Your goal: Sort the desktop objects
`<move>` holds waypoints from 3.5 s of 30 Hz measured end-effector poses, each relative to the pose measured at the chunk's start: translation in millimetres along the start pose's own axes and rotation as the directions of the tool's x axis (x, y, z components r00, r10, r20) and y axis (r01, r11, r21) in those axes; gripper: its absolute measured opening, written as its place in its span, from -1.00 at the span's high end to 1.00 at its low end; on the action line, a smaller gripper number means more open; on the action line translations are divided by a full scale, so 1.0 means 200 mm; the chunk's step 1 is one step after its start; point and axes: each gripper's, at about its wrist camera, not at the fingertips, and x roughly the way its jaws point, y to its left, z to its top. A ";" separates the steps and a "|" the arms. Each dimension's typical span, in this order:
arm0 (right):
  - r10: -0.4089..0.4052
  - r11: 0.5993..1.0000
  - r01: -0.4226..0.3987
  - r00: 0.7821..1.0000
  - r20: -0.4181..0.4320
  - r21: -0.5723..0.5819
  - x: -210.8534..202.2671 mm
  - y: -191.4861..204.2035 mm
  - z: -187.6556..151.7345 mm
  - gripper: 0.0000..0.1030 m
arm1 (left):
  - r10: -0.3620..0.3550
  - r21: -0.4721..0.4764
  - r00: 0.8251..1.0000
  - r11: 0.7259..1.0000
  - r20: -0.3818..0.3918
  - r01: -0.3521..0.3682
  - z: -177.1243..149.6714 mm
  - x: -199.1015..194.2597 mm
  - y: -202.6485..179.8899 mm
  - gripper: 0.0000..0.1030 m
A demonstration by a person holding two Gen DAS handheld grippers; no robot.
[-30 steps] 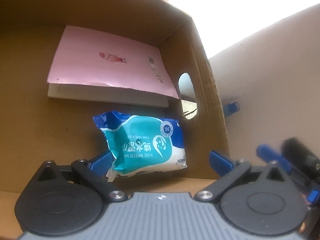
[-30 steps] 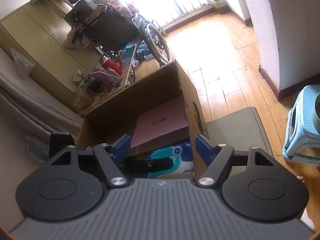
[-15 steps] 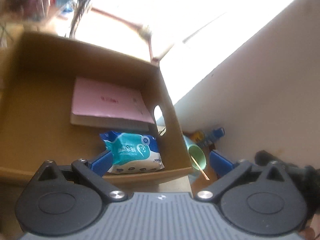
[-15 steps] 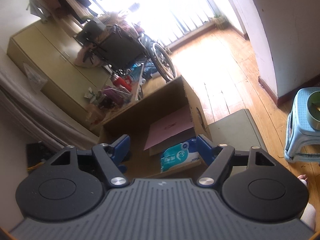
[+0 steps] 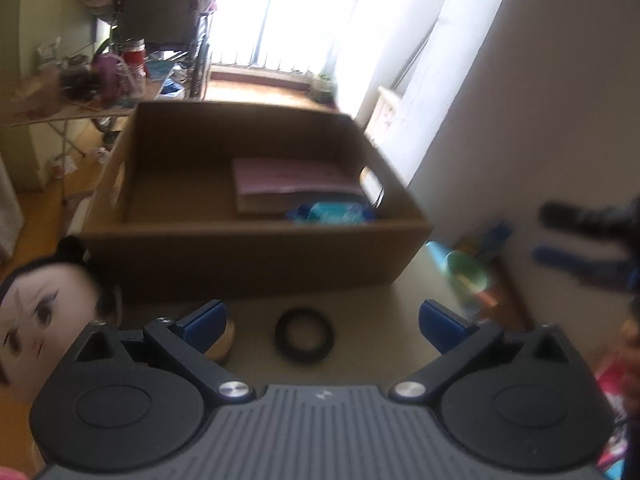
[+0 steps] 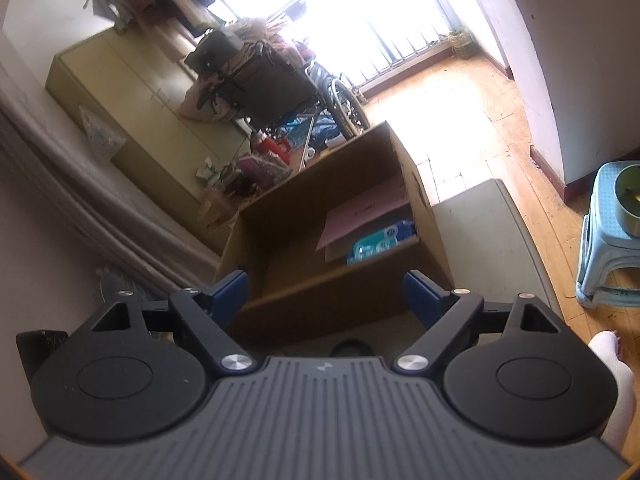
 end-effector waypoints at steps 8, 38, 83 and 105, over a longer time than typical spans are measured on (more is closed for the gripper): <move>-0.159 0.962 0.145 0.986 -0.042 -0.232 0.09 0.19 -0.17 -0.82 | -0.004 -0.027 1.000 1.000 -0.008 0.004 -0.21 0.00 0.07 -1.00; -0.199 0.824 0.098 0.972 -0.124 -0.558 0.59 0.56 -0.30 -0.97 | 0.141 0.105 0.987 0.983 0.074 -0.148 -0.36 0.25 0.20 -1.00; -0.006 0.948 -0.201 0.765 -0.644 -0.248 1.29 0.48 -0.41 -0.10 | 0.111 0.207 0.990 0.974 -0.091 -0.090 -0.31 0.52 0.22 -0.71; -0.047 0.982 -0.061 0.838 -0.544 -0.179 0.82 0.21 -0.50 -0.12 | -0.067 0.227 0.995 0.970 -0.079 0.084 -0.58 0.39 0.00 -0.73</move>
